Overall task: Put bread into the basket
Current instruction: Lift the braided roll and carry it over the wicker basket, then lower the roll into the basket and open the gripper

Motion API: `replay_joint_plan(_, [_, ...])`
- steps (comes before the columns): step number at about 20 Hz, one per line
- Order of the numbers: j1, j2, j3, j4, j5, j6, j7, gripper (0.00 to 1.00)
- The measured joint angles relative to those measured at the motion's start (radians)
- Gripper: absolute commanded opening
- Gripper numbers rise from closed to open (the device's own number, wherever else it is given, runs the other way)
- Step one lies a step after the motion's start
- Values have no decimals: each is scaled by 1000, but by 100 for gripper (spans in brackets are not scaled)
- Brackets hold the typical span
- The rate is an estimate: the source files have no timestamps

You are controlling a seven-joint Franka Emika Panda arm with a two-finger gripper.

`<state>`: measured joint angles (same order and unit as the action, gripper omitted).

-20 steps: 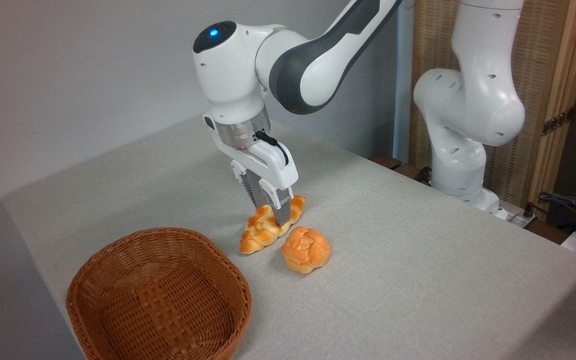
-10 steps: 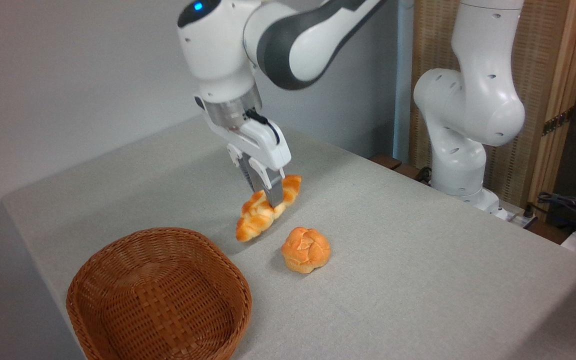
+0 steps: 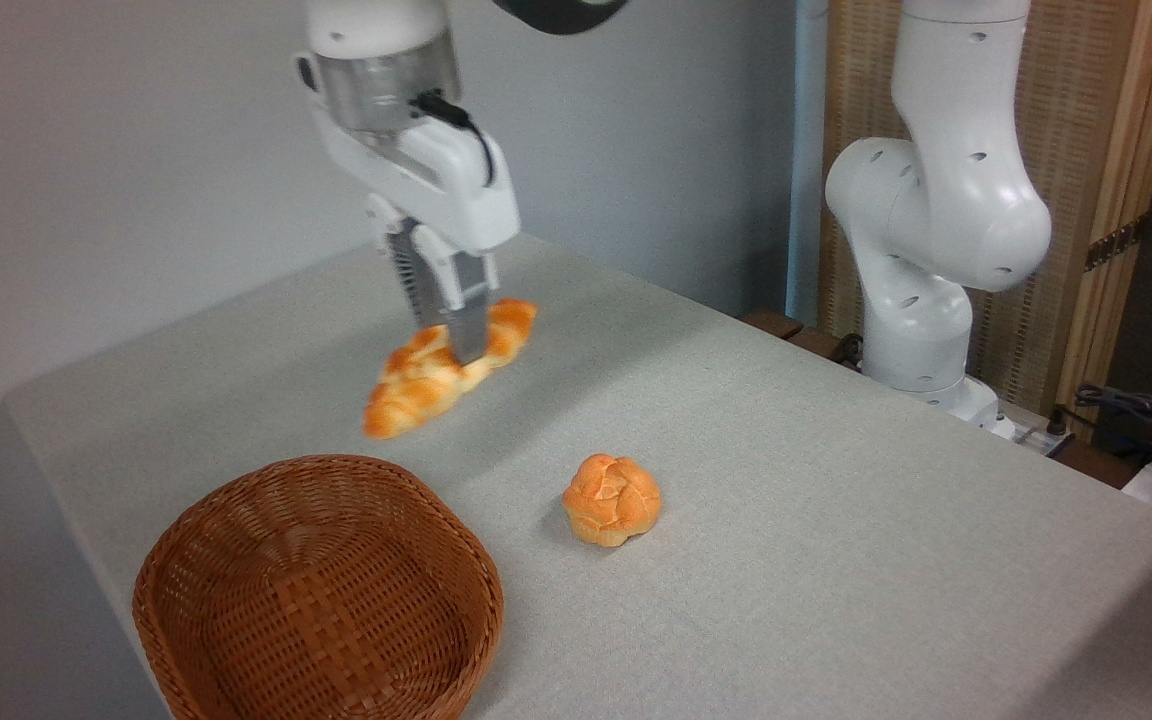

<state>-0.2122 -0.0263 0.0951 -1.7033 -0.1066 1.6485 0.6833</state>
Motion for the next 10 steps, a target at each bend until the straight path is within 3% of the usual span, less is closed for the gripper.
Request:
replay_joint_plan(1, [2, 49, 0, 54, 0, 4, 4, 40])
replay_joint_plan(3, [2, 157, -7, 149, 6, 53, 6, 70])
replay_joint_plan(4, [2, 202, -16, 177, 25, 94, 6, 77])
replay_joint_plan(5, [3, 239, -27, 195, 49, 128, 6, 92])
replay_joint_plan(6, [3, 267, -41, 207, 78, 150, 6, 100])
replay_joint_plan(10, [4, 326, -94, 222, 169, 166, 5, 100])
